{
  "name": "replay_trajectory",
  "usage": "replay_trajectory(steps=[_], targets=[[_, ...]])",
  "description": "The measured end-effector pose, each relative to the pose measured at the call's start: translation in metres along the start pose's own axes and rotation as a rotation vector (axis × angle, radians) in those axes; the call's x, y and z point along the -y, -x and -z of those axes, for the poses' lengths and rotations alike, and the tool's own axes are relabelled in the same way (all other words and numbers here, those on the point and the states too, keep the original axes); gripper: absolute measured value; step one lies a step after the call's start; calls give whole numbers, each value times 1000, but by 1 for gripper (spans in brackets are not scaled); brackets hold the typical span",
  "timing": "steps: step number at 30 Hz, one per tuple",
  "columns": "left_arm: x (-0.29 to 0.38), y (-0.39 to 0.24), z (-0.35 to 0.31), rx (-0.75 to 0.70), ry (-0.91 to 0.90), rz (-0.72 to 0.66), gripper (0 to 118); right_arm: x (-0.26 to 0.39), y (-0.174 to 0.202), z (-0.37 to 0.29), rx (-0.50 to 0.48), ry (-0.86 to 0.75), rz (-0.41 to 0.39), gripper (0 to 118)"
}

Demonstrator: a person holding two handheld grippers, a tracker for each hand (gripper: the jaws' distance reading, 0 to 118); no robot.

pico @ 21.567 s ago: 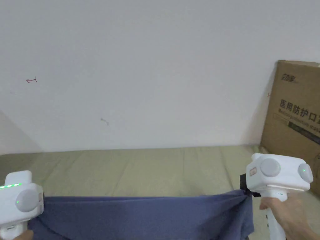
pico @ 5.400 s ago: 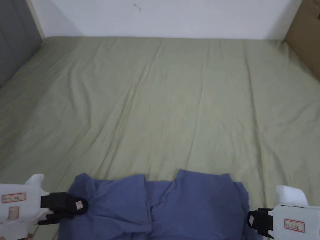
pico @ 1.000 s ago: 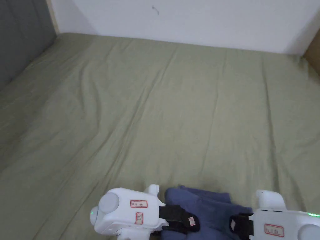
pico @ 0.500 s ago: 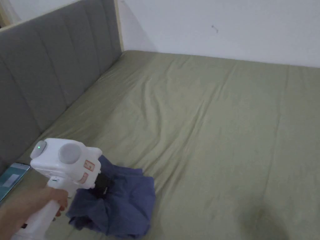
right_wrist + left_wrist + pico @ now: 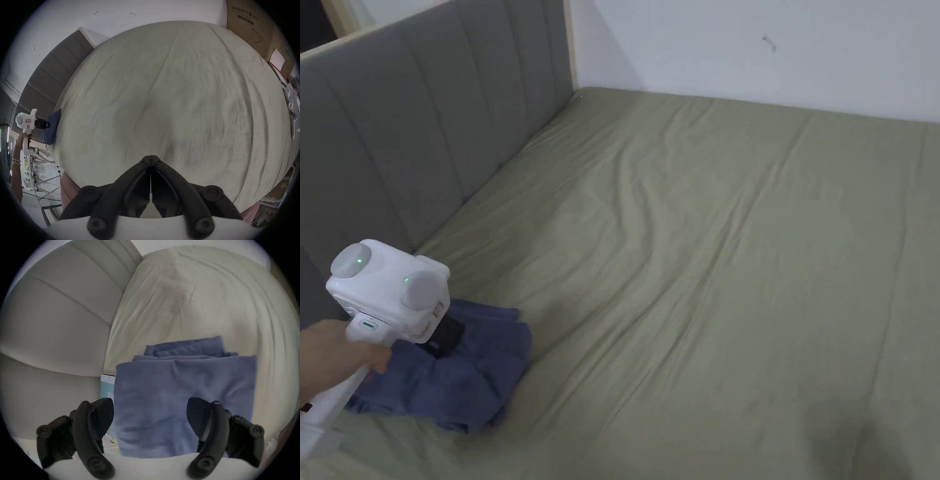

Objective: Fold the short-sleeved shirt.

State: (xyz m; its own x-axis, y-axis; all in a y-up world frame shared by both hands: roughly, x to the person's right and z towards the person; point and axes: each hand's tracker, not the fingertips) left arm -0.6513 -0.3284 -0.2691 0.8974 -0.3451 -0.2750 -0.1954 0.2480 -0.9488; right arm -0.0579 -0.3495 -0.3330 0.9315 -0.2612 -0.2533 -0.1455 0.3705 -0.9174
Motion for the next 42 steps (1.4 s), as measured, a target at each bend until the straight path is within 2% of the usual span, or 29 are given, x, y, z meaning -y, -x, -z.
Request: replay_trajectory(steps=[4, 5, 6, 8, 10, 14, 17, 19, 22, 29, 35, 42], targets=[[-3, 1, -35, 41, -66, -35, 97, 3, -4, -5, -7, -3, 4, 0], [-2, -2, -49, 69, -104, -70, 88, 4, -5, -6, -7, -5, 6, 0], [-3, -6, -61, 111, -150, -121, 66, 6, -7, -7, -9, -8, 11, 0], [4, -23, -84, 229, -196, -170, 1, 9, -13, -9, -20, -14, 29, 0], [13, -50, -102, 293, -246, -190, 0, 12, -17, -14, -30, -22, 41, 0], [25, -107, -128, 308, -336, -312, 0, 15, -24, -27, -44, -46, 40, 0], [36, -146, -158, 341, -399, -252, 0, 17, -29, -45, -43, -90, 34, 0], [51, -173, -182, 306, -458, -235, 0, 16, -33, -56, -66, -114, 40, 0], [71, -199, -208, 292, -528, -188, 0, 18, -33, -74, -53, -167, 14, 0], [109, -229, -257, 237, -648, -150, 0, 31, -32, -113, -58, -272, -15, 1], [133, -248, -297, 160, -842, -163, 0, 44, -27, -150, 0, -466, -35, 0], [161, -268, -344, 148, -1119, -206, 0, 57, 0, -207, 210, -840, -169, 0]])
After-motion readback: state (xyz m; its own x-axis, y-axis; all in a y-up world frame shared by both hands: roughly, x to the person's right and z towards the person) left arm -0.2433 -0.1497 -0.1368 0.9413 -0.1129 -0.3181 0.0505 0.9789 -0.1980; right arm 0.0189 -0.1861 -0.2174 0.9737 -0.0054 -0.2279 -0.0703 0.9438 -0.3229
